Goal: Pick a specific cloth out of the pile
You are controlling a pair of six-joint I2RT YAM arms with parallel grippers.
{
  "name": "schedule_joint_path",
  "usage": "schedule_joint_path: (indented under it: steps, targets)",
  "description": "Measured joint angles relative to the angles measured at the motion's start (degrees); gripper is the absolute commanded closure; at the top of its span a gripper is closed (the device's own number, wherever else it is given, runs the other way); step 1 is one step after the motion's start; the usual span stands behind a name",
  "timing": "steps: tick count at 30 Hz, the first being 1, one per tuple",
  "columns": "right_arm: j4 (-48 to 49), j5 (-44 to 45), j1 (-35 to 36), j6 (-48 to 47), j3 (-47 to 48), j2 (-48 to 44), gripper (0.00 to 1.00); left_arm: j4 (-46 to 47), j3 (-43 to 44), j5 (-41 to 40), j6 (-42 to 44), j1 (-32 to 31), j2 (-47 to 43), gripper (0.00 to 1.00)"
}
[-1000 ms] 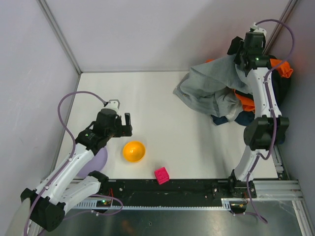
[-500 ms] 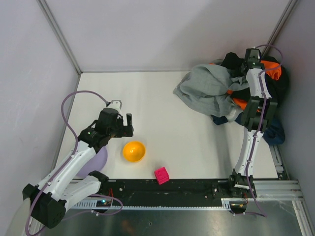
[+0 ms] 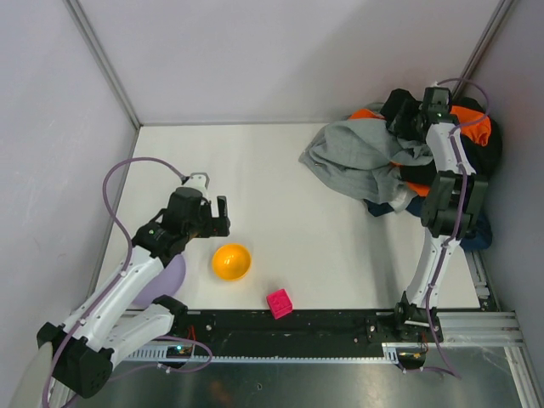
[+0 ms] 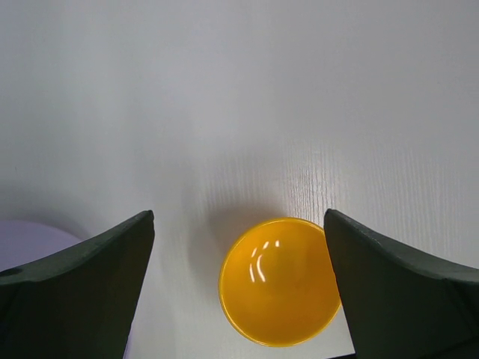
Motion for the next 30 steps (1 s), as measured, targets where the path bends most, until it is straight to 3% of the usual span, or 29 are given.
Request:
schedule_joint_path:
  steps: [4, 15, 24, 30]
  targets:
    - [-1.97, 0.13, 1.62, -0.83, -4.61, -7.15, 0.04, 0.0, 0.0, 0.0, 0.0, 0.0, -1.03, 0.0]
    - [-8.72, 1.99, 2.64, -0.52, -7.85, -27.19, 0.02, 0.0, 0.0, -0.02, 0.0, 0.0, -2.58, 0.0]
    - [-7.82, 2.1, 1.4, 1.86, -29.83, -48.06, 0.02, 0.0, 0.0, 0.02, 0.0, 0.0, -2.58, 0.0]
    - [-8.46, 1.25, -1.27, 2.89, -44.46, -54.45, 0.01, 0.0, 0.0, 0.07, 0.0, 0.0, -2.58, 0.0]
